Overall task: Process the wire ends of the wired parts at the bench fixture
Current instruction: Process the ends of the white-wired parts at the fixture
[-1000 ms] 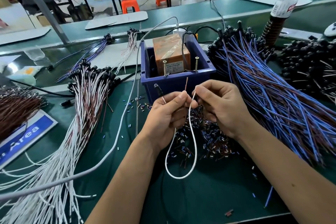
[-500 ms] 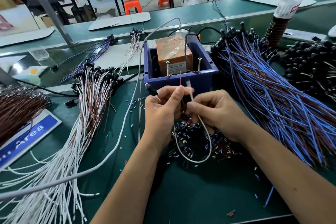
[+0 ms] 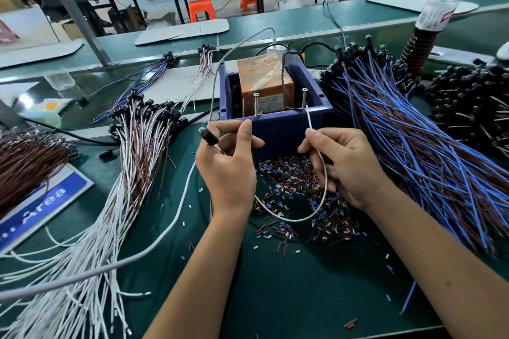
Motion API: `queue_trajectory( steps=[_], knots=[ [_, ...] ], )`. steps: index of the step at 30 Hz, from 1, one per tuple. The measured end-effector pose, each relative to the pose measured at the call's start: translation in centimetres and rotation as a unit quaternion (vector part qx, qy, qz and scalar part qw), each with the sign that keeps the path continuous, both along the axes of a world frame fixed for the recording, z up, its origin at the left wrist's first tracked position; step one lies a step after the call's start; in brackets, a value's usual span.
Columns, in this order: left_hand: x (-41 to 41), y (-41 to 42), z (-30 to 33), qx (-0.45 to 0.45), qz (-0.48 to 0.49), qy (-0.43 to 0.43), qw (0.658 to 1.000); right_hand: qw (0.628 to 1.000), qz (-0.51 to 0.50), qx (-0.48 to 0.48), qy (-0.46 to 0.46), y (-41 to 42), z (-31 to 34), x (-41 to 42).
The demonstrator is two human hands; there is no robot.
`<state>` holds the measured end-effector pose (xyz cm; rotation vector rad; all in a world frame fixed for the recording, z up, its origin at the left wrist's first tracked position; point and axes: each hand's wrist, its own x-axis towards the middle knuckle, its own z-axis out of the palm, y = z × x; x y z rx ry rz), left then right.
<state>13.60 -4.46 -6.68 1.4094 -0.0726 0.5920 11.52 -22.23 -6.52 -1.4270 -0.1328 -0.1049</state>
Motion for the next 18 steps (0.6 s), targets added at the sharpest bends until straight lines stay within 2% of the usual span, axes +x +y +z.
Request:
queue_trajectory(
  steps=[6, 12, 18],
  knots=[
    [-0.06, -0.22, 0.51, 0.050, 0.037, -0.004, 0.998, 0.999, 0.035, -0.015, 0.007, 0.11, -0.05, -0.03],
    [-0.23, -0.18, 0.63, 0.052, 0.039, 0.025, 0.998, 0.999, 0.041, -0.012, 0.000, -0.06, -0.18, 0.03],
    [-0.78, -0.23, 0.94, 0.007, 0.045, -0.009, 0.999, 0.999, 0.041, -0.002, -0.019, -0.48, -0.04, -0.18]
  ],
)
